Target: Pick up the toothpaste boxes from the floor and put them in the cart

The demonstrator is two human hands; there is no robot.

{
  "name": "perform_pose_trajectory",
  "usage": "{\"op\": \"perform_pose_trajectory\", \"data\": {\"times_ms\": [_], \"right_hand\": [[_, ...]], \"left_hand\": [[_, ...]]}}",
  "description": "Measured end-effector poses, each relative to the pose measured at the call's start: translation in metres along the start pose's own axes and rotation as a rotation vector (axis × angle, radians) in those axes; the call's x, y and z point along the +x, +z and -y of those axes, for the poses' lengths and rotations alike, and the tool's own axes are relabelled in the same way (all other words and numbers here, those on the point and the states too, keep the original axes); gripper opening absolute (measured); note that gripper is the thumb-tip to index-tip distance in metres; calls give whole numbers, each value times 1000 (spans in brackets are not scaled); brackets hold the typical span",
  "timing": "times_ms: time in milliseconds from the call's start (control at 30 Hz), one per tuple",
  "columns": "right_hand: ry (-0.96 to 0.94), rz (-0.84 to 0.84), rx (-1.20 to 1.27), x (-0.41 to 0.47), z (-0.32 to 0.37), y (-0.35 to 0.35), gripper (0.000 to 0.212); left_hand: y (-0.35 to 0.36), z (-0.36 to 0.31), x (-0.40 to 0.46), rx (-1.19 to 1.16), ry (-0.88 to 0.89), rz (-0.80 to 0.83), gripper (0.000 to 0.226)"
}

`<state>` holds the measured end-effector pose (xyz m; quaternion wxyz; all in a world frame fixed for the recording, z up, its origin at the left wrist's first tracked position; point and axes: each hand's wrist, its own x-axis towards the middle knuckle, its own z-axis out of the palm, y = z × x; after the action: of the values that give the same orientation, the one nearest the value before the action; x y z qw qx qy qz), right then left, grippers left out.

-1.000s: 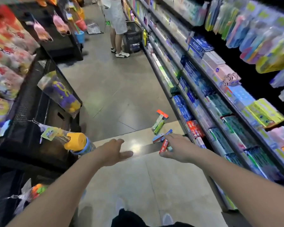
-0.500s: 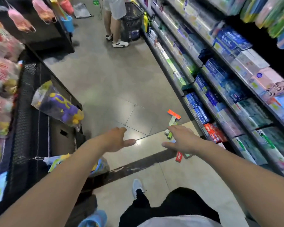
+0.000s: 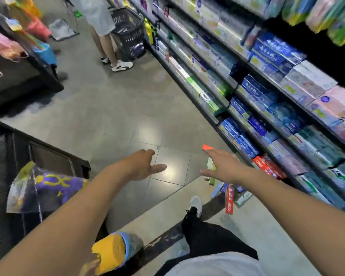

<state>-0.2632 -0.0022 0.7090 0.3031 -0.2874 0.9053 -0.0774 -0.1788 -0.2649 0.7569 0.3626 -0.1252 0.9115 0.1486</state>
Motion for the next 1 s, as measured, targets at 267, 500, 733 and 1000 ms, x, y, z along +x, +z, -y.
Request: {"op": "perform_pose_trajectory", "data": {"times_ms": [267, 500, 733, 1000], "right_hand": [[196, -63, 139, 59, -76, -86, 79], [425, -148, 272, 64, -129, -112, 93], [680, -180, 415, 81, -147, -113, 91], [948, -251, 632, 114, -137, -73, 86]], "left_hand": [[-120, -73, 108, 181, 160, 7, 86], [-175, -152, 199, 386, 362, 104, 85], [-193, -217, 281, 582, 606, 252, 86], [-184, -249, 359, 783, 722, 446, 87]]}}
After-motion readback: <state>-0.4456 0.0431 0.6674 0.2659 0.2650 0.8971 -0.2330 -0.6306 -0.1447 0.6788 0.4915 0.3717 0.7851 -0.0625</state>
